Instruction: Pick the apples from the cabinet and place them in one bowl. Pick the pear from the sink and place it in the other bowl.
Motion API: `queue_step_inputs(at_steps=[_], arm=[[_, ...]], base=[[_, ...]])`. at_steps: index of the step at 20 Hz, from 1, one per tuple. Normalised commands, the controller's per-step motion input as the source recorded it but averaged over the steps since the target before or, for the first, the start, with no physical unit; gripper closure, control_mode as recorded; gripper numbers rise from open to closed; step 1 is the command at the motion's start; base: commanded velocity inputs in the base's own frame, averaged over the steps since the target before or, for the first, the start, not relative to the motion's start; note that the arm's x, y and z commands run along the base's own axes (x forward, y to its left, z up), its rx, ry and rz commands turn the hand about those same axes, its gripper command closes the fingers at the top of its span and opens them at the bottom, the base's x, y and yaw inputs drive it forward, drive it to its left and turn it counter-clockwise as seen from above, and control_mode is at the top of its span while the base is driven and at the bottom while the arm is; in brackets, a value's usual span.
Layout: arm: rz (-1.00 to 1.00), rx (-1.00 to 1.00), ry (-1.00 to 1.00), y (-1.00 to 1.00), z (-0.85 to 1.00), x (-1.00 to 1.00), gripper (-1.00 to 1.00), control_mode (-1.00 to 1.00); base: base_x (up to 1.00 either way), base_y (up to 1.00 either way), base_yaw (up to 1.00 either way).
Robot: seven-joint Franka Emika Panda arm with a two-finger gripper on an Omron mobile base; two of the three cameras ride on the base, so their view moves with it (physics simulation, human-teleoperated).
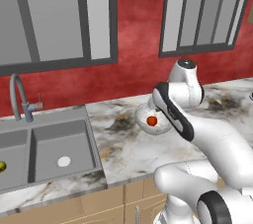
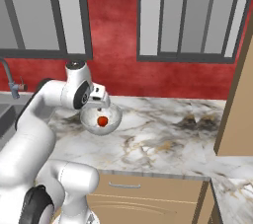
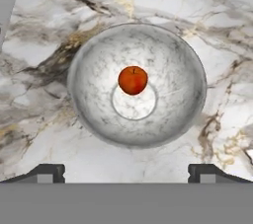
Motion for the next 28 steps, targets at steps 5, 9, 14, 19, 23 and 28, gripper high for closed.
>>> queue_step_inputs(at_steps=[5, 9, 14, 19, 23, 28], arm=[[0.0, 0.0, 0.04, 0.0, 0.71, -0.54, -1.0, -1.0], [0.0, 0.0, 0.12, 0.0, 0.62, -0.53, -1.0, -1.0], [0.0, 0.0, 0.11, 0.0, 0.3, -0.6, -1.0, -1.0], [0.0, -0.01, 0.01, 0.0, -0.09, -0.37, -1.0, -1.0], [0.0, -0.03, 0.0, 0.0, -0.13, -0.31, -1.0, -1.0], [0.0, 0.0, 0.0, 0.0, 0.0, 0.0, -1.0, -1.0]], base=[[0.0, 0.0, 0.0], [0.0, 0.0, 0.0], [0.0, 0.0, 0.0], [0.0, 0.0, 0.0], [0.0, 0.0, 0.0], [0.0, 0.0, 0.0]])
